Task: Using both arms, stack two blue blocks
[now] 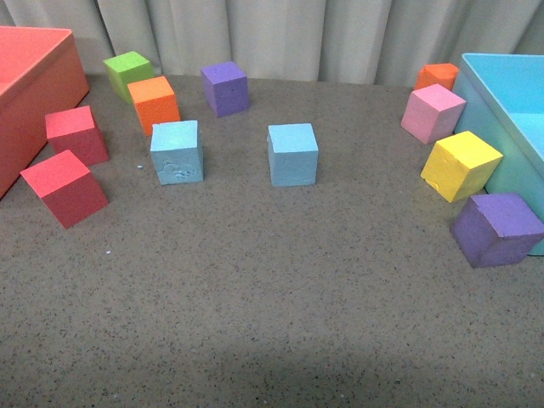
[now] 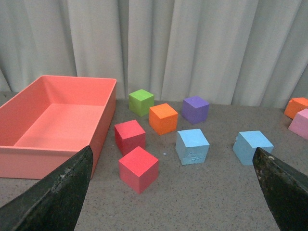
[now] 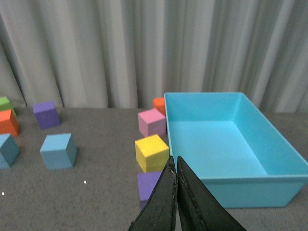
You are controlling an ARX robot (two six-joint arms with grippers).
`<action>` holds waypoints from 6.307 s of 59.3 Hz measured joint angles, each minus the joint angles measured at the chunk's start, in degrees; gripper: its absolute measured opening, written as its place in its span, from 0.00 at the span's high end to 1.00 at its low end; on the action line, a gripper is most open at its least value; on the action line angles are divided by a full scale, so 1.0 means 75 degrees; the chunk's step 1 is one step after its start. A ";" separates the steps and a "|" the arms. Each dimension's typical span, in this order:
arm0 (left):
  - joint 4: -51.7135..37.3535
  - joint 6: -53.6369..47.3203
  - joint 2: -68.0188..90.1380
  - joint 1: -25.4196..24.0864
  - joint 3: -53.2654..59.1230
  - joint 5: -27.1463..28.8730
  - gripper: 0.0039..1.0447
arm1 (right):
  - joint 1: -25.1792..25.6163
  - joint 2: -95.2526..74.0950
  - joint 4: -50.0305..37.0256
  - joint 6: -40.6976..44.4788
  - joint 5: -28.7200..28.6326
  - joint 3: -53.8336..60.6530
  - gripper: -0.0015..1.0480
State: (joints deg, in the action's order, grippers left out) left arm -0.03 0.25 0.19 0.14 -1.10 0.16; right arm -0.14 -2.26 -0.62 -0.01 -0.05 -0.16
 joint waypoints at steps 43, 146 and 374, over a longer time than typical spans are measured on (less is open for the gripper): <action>0.0000 0.0000 0.0000 0.0000 0.0000 -0.0006 0.06 | 0.0000 0.0268 0.0070 0.0006 -0.0003 0.0000 0.15; 0.2559 0.1195 1.7264 0.1480 -1.1931 0.0189 0.06 | 0.0000 0.0274 0.0073 0.0000 -0.0003 0.0000 0.09; 0.6123 0.3013 1.8605 0.3940 -1.6451 0.1445 0.06 | 0.0000 0.0274 0.0073 0.0000 -0.0003 0.0000 0.09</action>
State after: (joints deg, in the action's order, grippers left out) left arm 45.89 22.85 139.72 29.69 -124.49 11.00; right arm -0.14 -0.21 -0.08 -0.01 -0.08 -0.16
